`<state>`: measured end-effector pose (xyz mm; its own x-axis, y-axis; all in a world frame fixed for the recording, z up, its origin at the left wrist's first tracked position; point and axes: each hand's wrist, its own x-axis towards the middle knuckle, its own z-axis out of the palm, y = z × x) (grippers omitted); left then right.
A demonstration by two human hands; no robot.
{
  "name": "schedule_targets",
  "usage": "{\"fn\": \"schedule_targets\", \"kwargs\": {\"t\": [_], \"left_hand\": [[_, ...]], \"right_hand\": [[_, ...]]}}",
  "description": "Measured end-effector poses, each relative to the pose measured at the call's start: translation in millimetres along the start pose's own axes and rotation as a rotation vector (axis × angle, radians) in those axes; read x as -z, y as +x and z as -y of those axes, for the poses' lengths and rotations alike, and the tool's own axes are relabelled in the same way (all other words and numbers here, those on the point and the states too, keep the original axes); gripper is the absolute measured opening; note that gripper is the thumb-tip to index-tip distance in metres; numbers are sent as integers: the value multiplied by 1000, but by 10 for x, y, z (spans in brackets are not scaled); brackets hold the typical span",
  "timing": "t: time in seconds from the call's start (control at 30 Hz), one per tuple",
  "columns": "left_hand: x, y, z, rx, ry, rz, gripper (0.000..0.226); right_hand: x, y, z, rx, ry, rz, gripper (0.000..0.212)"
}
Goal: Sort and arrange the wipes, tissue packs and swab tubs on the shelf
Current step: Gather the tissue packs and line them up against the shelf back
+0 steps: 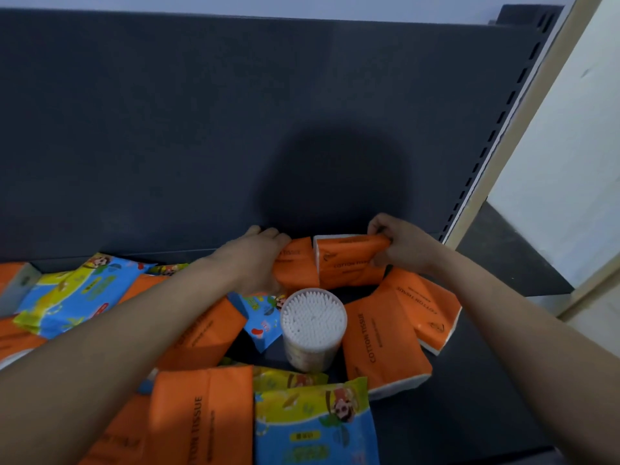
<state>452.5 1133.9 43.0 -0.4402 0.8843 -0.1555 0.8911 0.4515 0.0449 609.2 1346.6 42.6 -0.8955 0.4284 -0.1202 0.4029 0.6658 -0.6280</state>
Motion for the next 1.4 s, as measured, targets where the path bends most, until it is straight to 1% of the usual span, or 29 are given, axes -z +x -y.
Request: {"fn": "schedule_targets", "kwargs": {"t": [0.07,0.17,0.33,0.47,0.53,0.63,0.67,0.73,0.87,0.93,1.03,1.1,1.23,1.4], "left_hand": [[7,54,-42,-26,-17,-70,90],[-42,119,-155,-62,-3,-113,89],[-86,176,-297,-132,107,-189,82],[-122,195,-360,-131,246,-225,84],[-120,178,-315,-141,171,-195,84],[-61,141,-193,-104,-157,-126,74],[-52,136,-161,-85,-221,-108,71],[-49,128,-145,-47,-266,-88,72],[-42,129,-184,17,-259,-98,91],[-30,133,-197,13,-233,-127,84],[-3,132,-209,-39,-174,-281,52],[-7,137,-203,-51,-135,-341,35],[-23,152,-187,-19,-135,-351,29],[21,124,-129,9,-74,-339,34]], "right_hand": [[12,-15,-53,-7,-16,-61,37],[45,-32,-154,-15,-58,-123,36],[114,-14,-226,-64,-133,-176,38],[142,-4,-256,-63,-147,-190,37],[151,3,-256,-50,-157,-214,35],[169,5,-276,-53,-161,-253,32],[178,4,-284,-56,-158,-256,32],[200,2,-293,-55,-156,-252,31],[221,-6,-292,-64,-147,-245,31],[224,-20,-300,-68,-149,-246,32],[233,-46,-311,-63,-138,-256,33],[224,-59,-316,-63,-117,-253,34],[177,-77,-323,-42,-70,-231,35],[80,-31,-250,-6,-42,-244,35]]}}
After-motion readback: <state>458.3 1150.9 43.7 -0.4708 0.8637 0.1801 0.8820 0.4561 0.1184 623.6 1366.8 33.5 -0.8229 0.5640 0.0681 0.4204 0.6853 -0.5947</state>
